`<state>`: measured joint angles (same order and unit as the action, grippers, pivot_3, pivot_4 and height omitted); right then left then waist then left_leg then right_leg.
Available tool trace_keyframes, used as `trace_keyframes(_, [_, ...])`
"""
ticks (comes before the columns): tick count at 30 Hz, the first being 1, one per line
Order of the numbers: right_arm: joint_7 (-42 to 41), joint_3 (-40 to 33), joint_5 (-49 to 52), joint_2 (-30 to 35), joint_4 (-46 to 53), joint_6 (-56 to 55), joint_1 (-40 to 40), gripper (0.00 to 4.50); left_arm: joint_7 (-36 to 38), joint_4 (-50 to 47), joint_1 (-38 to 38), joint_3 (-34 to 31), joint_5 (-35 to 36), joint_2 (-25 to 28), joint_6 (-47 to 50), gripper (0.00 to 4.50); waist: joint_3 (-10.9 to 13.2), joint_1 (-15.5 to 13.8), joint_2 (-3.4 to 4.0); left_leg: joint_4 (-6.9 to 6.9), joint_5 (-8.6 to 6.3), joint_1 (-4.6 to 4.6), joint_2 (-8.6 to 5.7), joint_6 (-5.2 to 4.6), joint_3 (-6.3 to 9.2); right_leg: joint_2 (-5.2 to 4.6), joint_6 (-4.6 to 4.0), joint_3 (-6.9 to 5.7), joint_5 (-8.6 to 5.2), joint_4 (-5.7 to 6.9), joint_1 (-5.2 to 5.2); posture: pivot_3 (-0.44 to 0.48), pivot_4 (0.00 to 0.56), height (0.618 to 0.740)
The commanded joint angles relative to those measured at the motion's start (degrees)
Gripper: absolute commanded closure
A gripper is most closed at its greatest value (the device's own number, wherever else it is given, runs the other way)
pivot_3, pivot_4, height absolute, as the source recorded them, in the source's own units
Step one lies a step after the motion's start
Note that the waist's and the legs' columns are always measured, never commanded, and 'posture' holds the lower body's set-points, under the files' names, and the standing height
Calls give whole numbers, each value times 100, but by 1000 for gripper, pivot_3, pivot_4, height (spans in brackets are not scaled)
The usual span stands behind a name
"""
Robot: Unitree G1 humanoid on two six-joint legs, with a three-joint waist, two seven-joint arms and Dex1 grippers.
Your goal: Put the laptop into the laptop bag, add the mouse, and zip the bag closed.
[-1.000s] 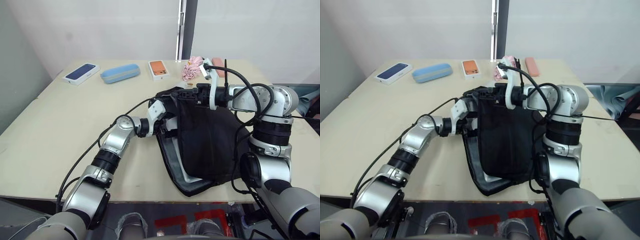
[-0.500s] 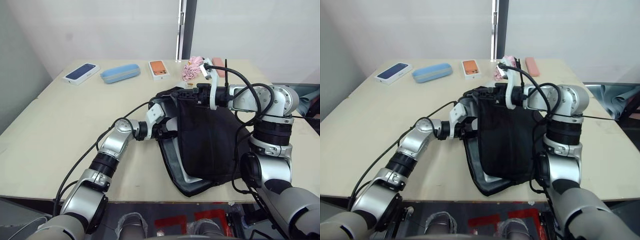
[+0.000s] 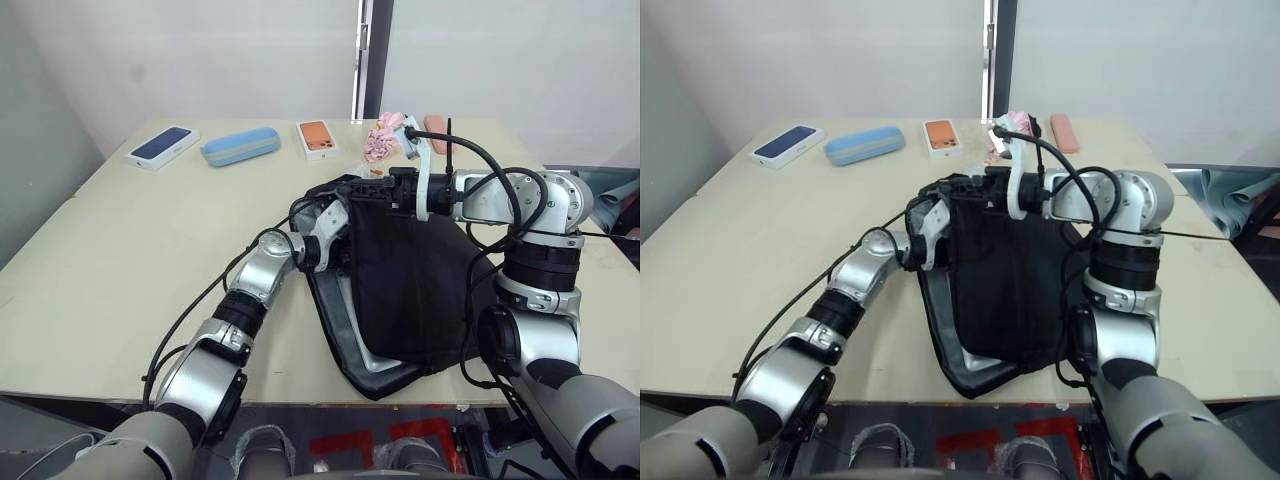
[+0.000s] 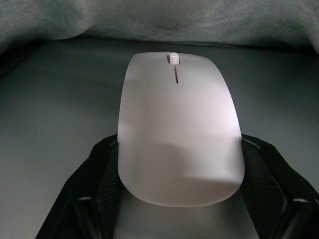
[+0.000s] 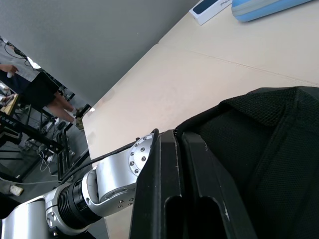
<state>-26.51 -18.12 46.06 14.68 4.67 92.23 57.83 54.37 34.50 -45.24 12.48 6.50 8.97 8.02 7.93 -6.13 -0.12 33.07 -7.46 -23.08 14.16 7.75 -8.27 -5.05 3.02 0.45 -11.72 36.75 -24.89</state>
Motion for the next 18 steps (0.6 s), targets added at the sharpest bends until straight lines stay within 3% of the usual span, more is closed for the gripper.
trace_keyframes(1, [-22, -209, 329, -20, 222, 27, 132, 4500, 13, 62, -106, -44, -15, -35, -136, 1770, 0, -1, 0, 0, 0, 0, 0, 0, 1, 0, 0, 0, 0, 0, 0, 0, 150, 740])
trace_keyframes(2, [-1, -219, 330, -20, 224, 27, 126, 4500, 25, 26, -80, -77, 21, -37, -154, 1770, 0, -1, 0, 0, 0, 0, 0, 0, 1, 0, 0, -1, 0, 0, 0, 0, 150, 740])
trace_keyframes(3, [19, -226, 340, -18, 231, 27, 118, 4500, 32, -6, -57, -98, 46, -39, -166, 726, 0, -1, 0, 0, 0, 0, 0, 0, 1, 0, 0, -1, 0, 0, 0, 0, 150, 740])
trace_keyframes(6, [44, -223, 344, -7, 224, 27, 97, 4500, 184, -310, 115, -164, 203, 24, -103, 102, 0, 1, 0, 0, 0, 0, 0, 0, 1, 0, 0, -1, 0, 0, 0, 0, 150, 740])
trace_keyframes(15, [-26, 5, 329, 37, 207, -54, -41, 4500, 445, -2163, 954, -482, 628, 1020, 703, 102, 2, 8, 3, -6, -2, -2, 2, 3, 4, 1, -2, -7, -2, -4, -1, 0, 150, 740])
trace_keyframes(18, [-218, 374, 311, 59, 121, -216, -227, 4500, 920, -3406, 1483, -689, 1176, 2010, 1955, 102, 2, 15, 3, -6, -3, -2, 2, 5, 6, 0, -3, -11, -2, -7, 1, 0, 150, 740])
